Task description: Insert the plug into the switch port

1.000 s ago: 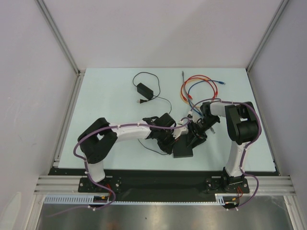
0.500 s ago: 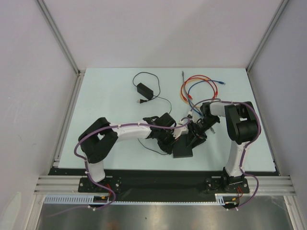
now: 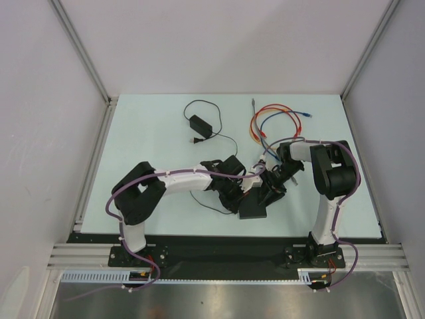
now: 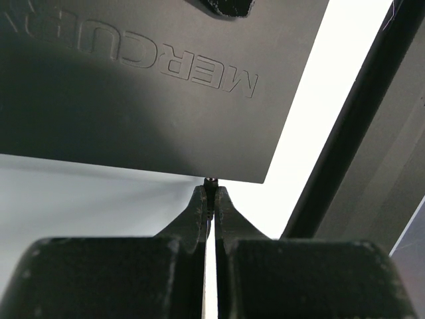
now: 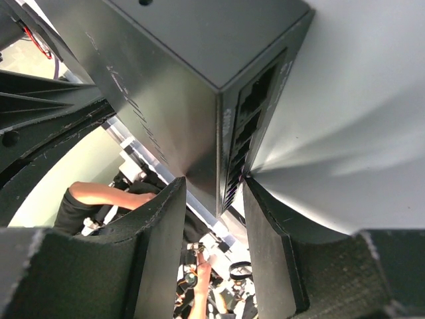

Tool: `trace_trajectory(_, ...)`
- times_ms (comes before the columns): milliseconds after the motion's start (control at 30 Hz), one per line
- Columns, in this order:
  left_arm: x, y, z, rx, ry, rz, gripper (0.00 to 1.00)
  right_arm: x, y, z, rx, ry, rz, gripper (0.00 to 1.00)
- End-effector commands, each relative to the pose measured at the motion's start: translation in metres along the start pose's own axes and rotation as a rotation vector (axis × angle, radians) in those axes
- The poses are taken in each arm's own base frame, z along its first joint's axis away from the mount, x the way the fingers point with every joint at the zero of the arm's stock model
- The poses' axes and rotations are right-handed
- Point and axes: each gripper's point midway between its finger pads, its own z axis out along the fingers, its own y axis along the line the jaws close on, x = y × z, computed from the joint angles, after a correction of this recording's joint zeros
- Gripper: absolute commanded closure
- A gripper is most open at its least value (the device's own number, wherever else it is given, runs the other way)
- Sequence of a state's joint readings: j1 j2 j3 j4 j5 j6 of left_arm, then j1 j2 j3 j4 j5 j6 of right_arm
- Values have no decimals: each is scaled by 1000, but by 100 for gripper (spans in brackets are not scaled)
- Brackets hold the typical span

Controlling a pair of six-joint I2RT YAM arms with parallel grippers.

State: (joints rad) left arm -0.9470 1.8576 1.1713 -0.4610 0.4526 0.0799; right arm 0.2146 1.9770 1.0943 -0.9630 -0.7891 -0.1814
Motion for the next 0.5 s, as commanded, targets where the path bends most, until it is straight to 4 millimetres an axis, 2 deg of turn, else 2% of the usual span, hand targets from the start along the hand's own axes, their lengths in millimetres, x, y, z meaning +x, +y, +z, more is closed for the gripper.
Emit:
trace_trajectory(0,-94,-5,-11,-5,-287,193,100,-3,12,14,-50,18,-60,55)
trace_trajectory(200,-105,-6,-11,-7,-319,212,100,-2,23,17,-88,27,-75,55)
trace_trajectory(467,-128,-10,-15,0,-411,251,100,0,39,20,-146,45,-92,55)
